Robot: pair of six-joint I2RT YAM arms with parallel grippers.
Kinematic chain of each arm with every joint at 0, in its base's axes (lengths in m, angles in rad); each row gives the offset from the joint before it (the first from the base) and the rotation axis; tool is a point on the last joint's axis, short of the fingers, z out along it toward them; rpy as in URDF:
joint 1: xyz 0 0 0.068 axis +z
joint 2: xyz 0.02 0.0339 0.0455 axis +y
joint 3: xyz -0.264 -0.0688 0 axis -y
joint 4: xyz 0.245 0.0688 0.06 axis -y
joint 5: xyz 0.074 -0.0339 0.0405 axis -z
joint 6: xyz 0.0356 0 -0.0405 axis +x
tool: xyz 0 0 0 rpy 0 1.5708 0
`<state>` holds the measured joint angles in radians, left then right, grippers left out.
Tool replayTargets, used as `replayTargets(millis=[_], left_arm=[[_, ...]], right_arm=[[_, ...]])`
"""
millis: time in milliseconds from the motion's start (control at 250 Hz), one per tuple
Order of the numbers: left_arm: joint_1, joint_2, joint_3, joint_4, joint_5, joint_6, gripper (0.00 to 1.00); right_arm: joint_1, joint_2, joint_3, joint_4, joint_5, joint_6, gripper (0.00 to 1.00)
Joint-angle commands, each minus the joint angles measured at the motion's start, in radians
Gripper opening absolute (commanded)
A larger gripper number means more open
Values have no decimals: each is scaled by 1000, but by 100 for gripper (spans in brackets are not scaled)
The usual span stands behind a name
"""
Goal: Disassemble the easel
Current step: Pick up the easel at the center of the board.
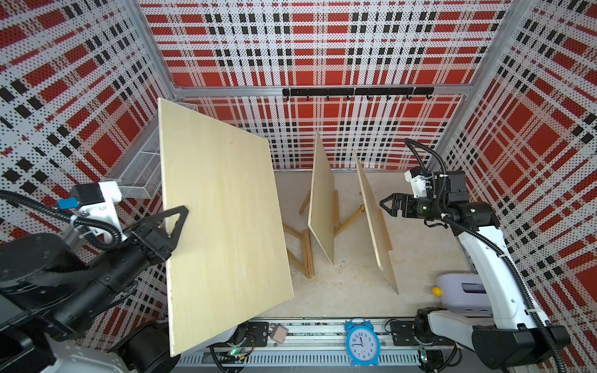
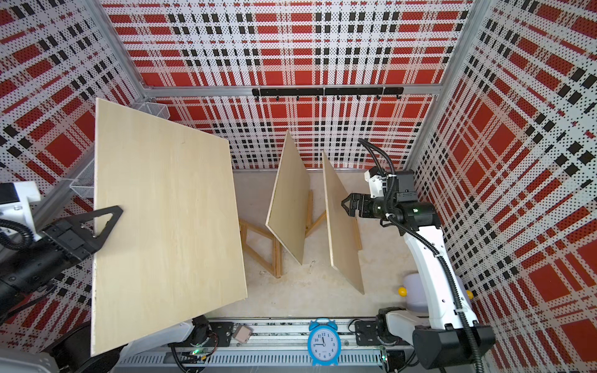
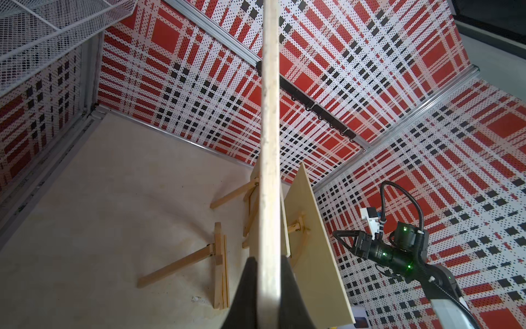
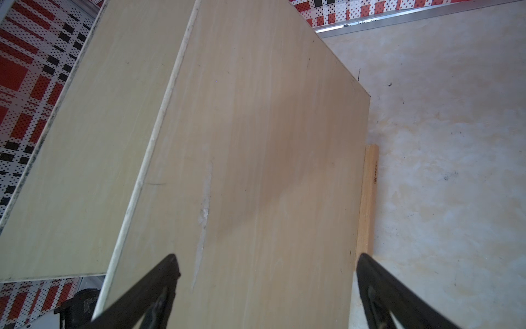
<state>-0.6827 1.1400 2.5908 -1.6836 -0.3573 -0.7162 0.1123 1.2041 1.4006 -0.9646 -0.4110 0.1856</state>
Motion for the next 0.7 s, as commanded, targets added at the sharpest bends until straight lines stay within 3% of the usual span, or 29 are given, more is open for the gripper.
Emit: replayTargets(millis=[0,268,460,696], left_arm=[[-4,62,11,-23,-30,3,0],[0,153,99,-46,-29,14,0],[1,133,29,-48,-5,0,0],[1,22,-151,238,34,52,0]], right_arm=[[7,8,29,-4,11,-21,100],[9,20,37,-21,15,-24,100],[21,30,66,-26,14,-37,99],[51,-55,64,77,39,-40,95]])
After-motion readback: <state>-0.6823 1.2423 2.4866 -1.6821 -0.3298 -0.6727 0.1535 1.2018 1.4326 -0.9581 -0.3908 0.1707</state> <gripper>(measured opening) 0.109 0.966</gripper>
